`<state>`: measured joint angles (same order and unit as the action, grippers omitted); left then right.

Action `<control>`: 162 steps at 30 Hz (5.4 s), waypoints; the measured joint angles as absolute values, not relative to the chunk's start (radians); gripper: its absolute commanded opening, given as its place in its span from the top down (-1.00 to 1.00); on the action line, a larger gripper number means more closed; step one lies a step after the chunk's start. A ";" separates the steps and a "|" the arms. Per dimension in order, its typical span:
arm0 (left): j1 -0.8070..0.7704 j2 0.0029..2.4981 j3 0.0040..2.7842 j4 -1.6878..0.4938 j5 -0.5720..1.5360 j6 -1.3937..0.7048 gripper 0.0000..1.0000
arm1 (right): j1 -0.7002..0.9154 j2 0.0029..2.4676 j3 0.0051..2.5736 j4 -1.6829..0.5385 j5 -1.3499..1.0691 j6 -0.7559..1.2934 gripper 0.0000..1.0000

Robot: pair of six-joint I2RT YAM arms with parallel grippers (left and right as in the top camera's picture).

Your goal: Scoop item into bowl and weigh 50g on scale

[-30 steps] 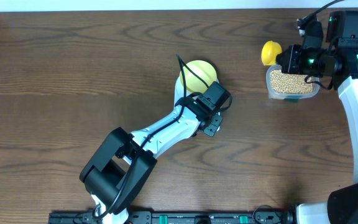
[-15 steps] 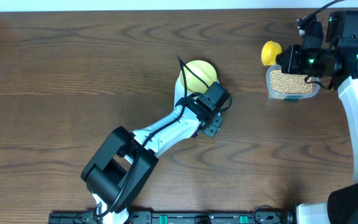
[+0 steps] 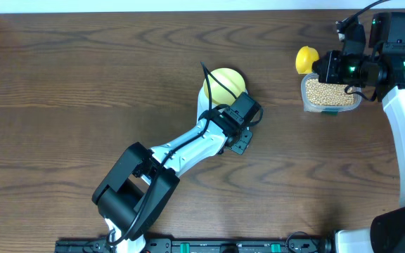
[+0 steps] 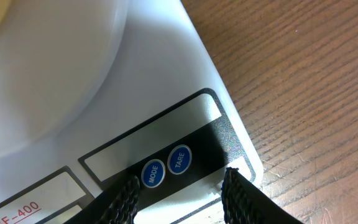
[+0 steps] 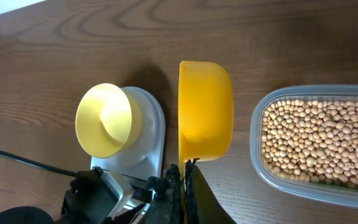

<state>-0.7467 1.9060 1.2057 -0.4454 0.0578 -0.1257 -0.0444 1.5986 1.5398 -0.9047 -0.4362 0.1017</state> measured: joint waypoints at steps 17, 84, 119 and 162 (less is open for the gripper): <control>-0.747 1.650 1.206 -0.467 0.064 -0.115 -0.63 | -0.044 1.599 1.540 -0.903 -0.437 0.101 0.98; 0.245 1.808 1.322 0.180 -0.091 -0.397 -0.88 | -0.186 1.599 1.540 -0.801 -0.212 0.358 0.98; -0.485 1.464 1.324 -0.748 0.166 -0.401 0.84 | -0.186 1.599 1.540 -0.915 -0.251 0.059 0.98; -0.741 1.805 1.184 -0.463 -0.084 -0.099 0.85 | -0.186 1.599 1.540 -0.920 -0.254 0.059 0.98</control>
